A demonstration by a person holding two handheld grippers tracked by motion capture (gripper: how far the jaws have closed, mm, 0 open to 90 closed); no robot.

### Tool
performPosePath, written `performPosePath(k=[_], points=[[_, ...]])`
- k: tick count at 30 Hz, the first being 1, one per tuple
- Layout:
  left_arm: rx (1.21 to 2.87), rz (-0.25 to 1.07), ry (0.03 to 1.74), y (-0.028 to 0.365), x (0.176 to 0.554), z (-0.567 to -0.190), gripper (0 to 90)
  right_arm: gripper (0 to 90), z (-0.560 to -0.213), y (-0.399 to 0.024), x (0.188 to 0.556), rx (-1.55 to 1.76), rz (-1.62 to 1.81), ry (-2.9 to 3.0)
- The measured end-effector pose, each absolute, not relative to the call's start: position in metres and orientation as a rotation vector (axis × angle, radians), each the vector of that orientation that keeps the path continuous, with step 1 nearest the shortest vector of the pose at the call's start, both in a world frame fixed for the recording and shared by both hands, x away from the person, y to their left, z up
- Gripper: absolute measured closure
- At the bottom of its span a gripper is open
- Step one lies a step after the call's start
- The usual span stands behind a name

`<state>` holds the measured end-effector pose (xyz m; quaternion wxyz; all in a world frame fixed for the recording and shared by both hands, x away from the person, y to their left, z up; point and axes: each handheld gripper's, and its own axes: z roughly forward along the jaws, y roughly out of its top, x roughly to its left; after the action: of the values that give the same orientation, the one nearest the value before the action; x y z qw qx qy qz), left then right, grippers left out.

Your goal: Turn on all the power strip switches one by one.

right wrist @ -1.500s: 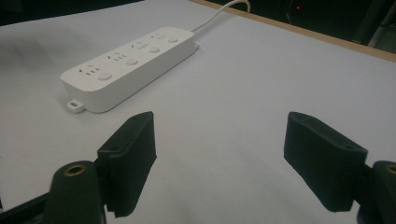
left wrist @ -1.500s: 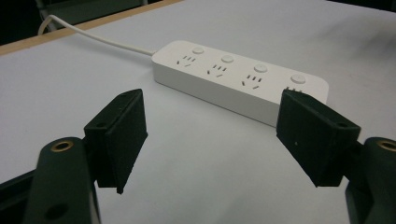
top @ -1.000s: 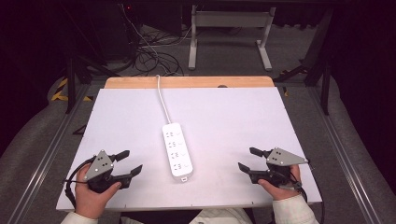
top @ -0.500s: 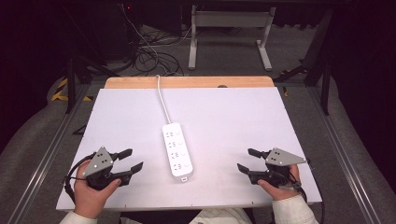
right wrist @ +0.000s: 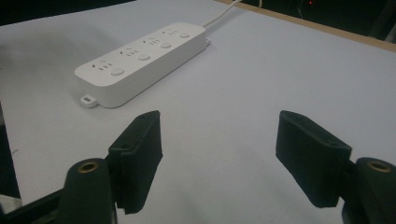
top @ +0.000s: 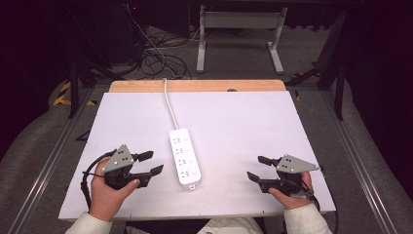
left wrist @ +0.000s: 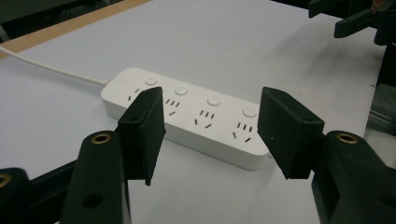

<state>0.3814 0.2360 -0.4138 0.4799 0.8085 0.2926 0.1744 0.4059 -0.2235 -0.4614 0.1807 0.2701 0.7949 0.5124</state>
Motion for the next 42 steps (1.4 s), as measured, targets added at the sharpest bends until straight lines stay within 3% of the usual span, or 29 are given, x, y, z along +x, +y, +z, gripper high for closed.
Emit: performPosePath(k=[22, 33, 35, 38, 42], points=[[2.004, 0.350, 0.651, 0.192, 0.400, -0.410, 45.5, 31.6, -0.463, -0.223, 0.406, 0.755, 1.440, 2.257], [2.040, 0.305, 0.626, 0.176, 0.407, -0.415, 63.8, 31.6, -0.463, -0.223, 0.406, 0.749, 1.444, 2.258], [2.059, 0.287, 0.625, 0.173, 0.410, -0.418, 78.7, 31.6, -0.463, -0.223, 0.406, 0.750, 1.440, 2.261], [2.059, 0.261, 0.628, 0.170, 0.414, -0.422, 89.5, 31.5, -0.463, -0.223, 0.406, 0.748, 1.441, 2.261], [2.056, 0.210, 0.625, 0.163, 0.417, -0.428, 89.8, 31.4, -0.463, -0.223, 0.406, 0.751, 1.442, 2.263]])
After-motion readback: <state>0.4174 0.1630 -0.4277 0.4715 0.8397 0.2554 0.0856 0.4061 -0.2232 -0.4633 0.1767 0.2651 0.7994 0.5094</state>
